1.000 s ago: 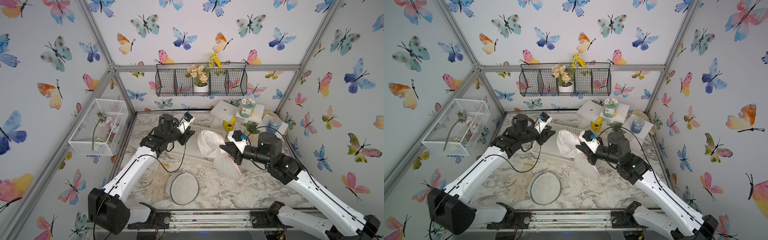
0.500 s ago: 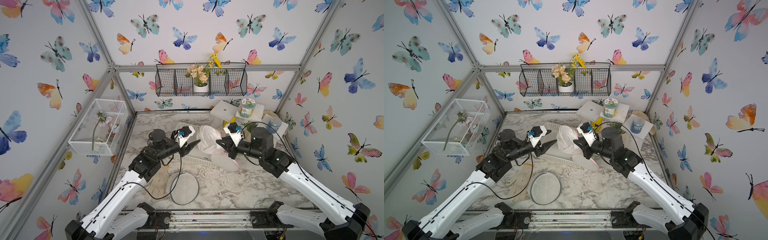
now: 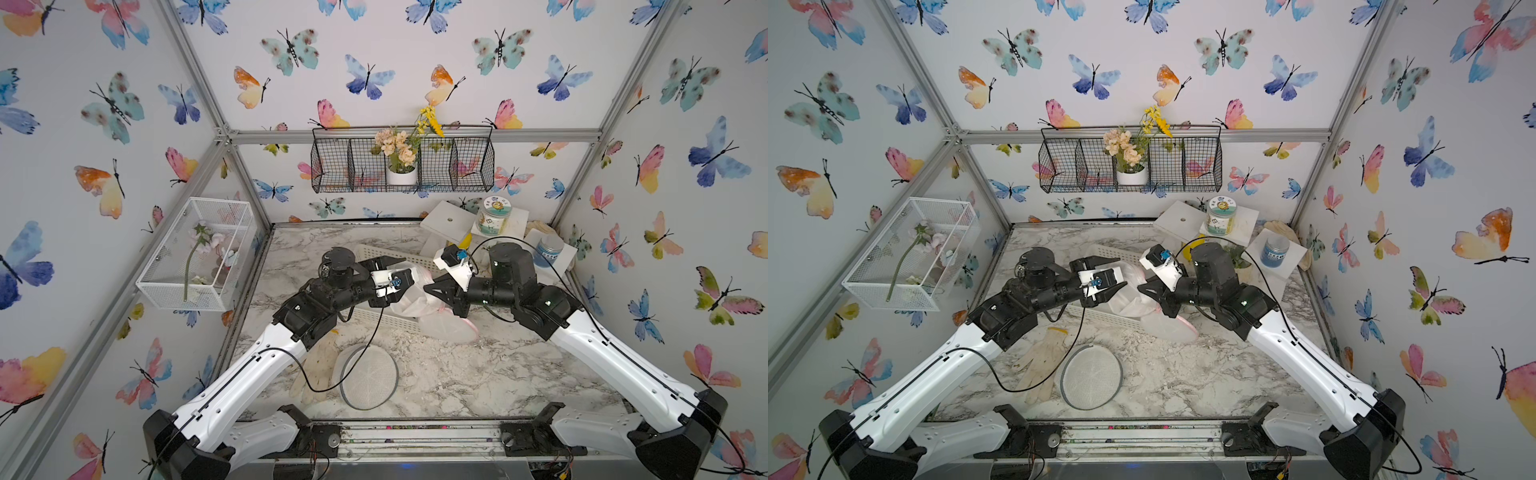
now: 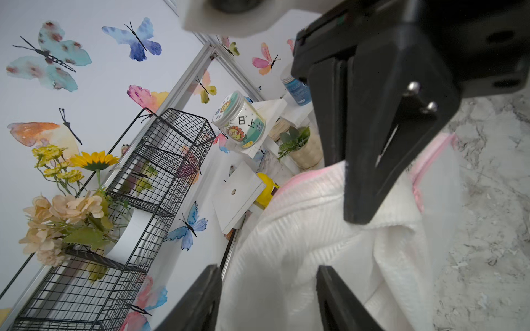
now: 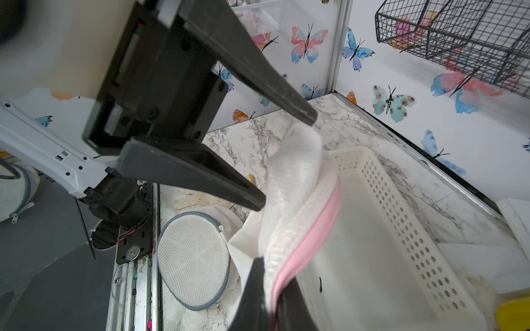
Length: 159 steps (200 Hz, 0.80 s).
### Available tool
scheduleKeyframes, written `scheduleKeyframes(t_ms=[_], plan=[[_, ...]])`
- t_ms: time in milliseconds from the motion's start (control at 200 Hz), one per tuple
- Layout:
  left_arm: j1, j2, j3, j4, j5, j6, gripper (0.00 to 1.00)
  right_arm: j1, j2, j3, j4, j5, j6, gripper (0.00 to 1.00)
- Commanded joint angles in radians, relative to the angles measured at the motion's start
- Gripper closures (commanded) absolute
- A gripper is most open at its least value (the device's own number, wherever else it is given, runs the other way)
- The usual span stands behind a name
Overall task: Turn the laundry bag inside out
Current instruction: Turn over the laundry bag.
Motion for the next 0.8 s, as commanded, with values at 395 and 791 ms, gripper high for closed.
scheduleKeyframes(t_ms=[395,791], plan=[[0.033,0.129,0.186,-0.307,0.126,0.173,0.43,0.003,0.063,0.105,-0.203,-0.095,-0.322,0.98],[0.077,0.182,0.279,-0.517,0.294,0.170,0.54,0.004,0.063,0.109,-0.197,-0.051,-0.448,0.98]])
